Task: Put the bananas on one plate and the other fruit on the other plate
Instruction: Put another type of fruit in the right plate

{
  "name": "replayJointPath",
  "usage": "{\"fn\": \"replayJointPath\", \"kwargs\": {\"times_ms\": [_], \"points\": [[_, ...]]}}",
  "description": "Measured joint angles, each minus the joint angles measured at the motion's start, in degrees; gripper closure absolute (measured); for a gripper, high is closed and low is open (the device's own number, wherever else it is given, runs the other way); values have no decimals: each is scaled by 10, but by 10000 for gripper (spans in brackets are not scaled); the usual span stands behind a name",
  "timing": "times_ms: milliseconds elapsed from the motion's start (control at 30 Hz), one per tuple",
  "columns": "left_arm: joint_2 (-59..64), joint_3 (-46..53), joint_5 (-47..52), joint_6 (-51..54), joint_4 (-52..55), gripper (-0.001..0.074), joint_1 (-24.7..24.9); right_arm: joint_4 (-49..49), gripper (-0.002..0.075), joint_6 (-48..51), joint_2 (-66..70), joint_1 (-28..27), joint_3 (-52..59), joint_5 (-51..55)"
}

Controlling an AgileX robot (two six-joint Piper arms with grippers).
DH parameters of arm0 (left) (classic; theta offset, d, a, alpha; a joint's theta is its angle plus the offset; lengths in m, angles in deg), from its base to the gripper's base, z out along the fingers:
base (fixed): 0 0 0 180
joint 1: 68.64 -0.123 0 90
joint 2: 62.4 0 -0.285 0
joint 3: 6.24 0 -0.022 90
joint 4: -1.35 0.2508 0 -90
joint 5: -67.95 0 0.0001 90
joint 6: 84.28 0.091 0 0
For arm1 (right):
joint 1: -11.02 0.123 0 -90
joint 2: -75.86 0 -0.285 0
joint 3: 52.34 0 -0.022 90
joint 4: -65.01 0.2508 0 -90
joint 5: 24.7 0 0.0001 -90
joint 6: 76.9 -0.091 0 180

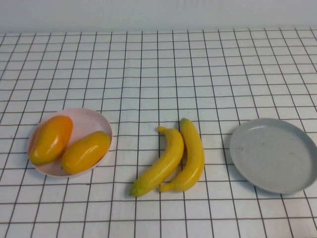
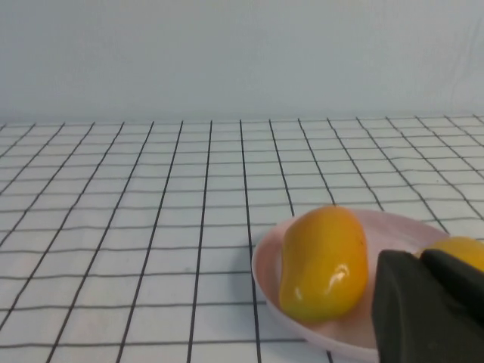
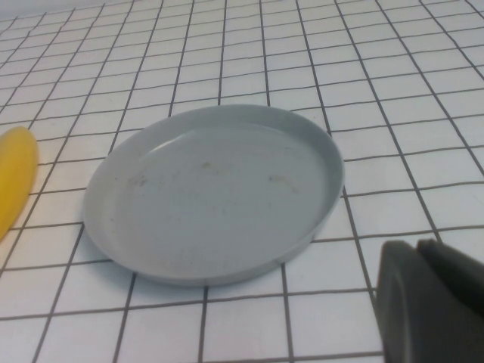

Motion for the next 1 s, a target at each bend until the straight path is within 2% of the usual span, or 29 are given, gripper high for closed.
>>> {"fn": "replayJointPath", "kwargs": {"times_ms": [333,1000], "points": [[-29,1,171,-3,15,735,-5,0,741,0,0,0,0,0],[-34,1,185,-3,18,736,-5,0,741,0,0,0,0,0]]}}
